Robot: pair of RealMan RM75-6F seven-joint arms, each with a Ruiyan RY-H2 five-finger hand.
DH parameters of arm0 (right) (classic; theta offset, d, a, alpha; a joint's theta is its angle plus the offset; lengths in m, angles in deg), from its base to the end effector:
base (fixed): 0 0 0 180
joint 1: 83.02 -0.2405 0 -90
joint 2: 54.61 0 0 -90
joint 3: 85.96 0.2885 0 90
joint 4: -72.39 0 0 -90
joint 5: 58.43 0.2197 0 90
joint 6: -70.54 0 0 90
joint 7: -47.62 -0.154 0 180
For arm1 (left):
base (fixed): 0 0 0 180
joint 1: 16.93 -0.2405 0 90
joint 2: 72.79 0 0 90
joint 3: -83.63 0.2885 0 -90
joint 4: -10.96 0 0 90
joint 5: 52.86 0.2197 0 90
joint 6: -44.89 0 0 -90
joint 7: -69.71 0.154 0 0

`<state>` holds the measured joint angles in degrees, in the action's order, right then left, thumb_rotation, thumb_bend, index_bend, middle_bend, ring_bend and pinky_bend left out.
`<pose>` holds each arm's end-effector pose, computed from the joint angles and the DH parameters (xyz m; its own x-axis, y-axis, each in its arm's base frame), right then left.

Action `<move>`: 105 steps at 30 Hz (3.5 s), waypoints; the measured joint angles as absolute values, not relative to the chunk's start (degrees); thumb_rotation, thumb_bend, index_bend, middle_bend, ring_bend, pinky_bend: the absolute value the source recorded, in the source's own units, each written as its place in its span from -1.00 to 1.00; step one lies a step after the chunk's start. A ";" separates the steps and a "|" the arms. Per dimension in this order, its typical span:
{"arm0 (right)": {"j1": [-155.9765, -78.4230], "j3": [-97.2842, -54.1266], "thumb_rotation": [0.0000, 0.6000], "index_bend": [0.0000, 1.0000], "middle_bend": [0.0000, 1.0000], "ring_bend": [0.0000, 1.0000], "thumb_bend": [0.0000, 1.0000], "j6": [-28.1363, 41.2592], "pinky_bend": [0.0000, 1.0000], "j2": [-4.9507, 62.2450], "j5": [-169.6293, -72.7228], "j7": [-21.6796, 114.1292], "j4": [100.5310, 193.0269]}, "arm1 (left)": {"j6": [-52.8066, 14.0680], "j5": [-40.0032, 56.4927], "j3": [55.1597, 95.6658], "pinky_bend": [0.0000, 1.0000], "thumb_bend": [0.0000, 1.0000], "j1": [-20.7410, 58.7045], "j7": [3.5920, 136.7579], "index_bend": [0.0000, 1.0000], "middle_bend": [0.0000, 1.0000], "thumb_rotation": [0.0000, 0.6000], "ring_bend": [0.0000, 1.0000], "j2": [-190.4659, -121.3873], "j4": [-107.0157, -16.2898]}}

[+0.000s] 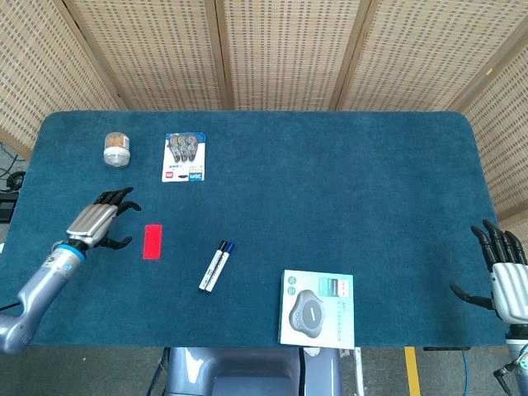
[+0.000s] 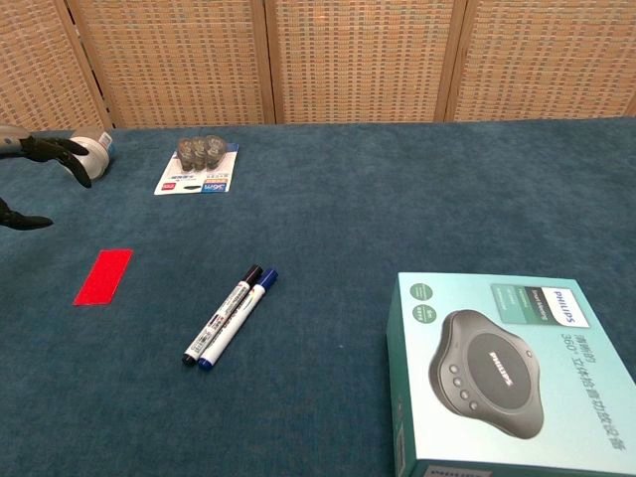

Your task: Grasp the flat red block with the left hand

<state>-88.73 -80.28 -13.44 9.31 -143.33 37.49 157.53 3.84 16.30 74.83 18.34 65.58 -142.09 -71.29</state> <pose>-0.3656 -0.2124 0.1866 0.3440 0.0458 0.9378 -0.9389 0.0029 0.3442 -0.2886 0.3800 0.0815 0.3671 0.4302 0.8247 0.9300 -0.1525 -0.3344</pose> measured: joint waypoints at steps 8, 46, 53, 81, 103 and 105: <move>-89.25 -80.19 1.00 -0.92 -1.00 -1.00 -0.95 -12.77 -1.00 9.87 -143.09 38.02 156.88 | 7.09 8.43 75.12 -1.00 -0.14 21.56 71.04 -0.39 -1.00 1.00 -1.00 -147.58 -66.07; -89.37 -80.35 1.00 -0.92 -1.00 -1.00 -0.94 -12.24 -1.00 9.35 -142.82 35.95 156.60 | 11.06 -6.33 78.49 -1.00 -0.12 27.73 80.21 -0.28 -1.00 1.00 -1.00 -157.32 -56.13; -89.35 -80.36 1.00 -0.92 -1.00 -1.00 -0.95 -12.30 -1.00 9.31 -142.82 35.90 156.66 | 10.84 -4.87 78.86 -1.00 -0.12 27.38 79.72 -0.14 -1.00 1.00 -1.00 -156.08 -58.32; -89.60 -80.54 1.00 -0.92 -1.00 -1.00 -0.94 -11.72 -1.00 9.49 -142.76 36.35 156.62 | 3.71 3.27 76.99 -1.00 -0.21 23.40 72.87 -0.27 -1.00 1.00 -1.00 -154.26 -59.66; -89.71 -80.64 1.00 -0.92 -1.00 -1.00 -0.95 -11.39 -1.00 9.53 -142.71 35.81 156.34 | 1.83 -10.27 76.01 -1.00 -0.16 26.12 86.23 -0.11 -1.00 1.00 -1.00 -161.13 -55.60; -89.72 -80.65 1.00 -0.92 -1.00 -1.00 -0.95 -11.35 -1.00 9.51 -142.69 35.77 156.34 | 1.84 -10.72 75.91 -1.00 -0.15 26.16 86.46 -0.11 -1.00 1.00 -1.00 -161.48 -55.35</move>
<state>-89.72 -80.65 -11.35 9.51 -142.69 35.77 156.34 1.84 -10.72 75.91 26.16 86.46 -161.48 -55.35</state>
